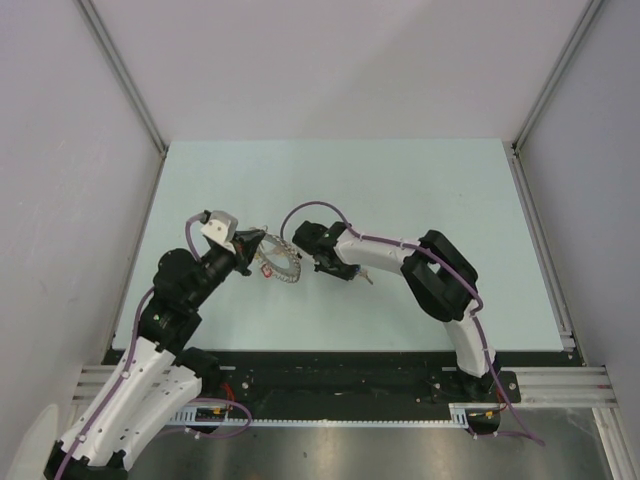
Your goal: Put the keys on the keyring
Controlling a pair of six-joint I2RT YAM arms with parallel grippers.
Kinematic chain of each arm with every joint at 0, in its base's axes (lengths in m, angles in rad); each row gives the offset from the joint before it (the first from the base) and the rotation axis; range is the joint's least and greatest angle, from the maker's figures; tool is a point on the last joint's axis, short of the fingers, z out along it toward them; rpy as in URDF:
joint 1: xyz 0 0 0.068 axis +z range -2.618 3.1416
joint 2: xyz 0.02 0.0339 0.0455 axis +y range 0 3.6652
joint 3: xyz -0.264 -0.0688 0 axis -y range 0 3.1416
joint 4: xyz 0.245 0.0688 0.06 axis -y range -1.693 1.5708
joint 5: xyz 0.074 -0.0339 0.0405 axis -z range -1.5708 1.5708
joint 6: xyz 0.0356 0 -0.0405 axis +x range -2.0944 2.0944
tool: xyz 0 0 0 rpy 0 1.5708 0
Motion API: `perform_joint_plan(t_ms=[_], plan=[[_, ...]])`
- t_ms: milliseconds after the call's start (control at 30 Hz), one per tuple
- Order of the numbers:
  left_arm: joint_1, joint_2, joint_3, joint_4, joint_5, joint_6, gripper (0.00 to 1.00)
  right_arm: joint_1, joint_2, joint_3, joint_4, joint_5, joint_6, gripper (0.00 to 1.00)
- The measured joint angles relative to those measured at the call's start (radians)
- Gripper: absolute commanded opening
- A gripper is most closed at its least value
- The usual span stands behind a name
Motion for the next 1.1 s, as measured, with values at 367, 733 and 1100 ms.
perform_joint_plan(t_ms=[367,733,1100], plan=[[-0.001,-0.004,-0.001,0.001,0.0,0.004,0.0,-0.053,-0.216,-0.137,0.101,-0.167,0.056,0.36],[-0.001,-0.001,-0.006,0.001,0.005,0.004,0.0,-0.258,-0.624,-0.717,0.628,-0.427,0.237,0.35],[-0.001,0.01,-0.018,0.01,0.056,0.004,0.0,-0.303,-0.632,-0.95,1.05,-0.559,0.29,0.37]])
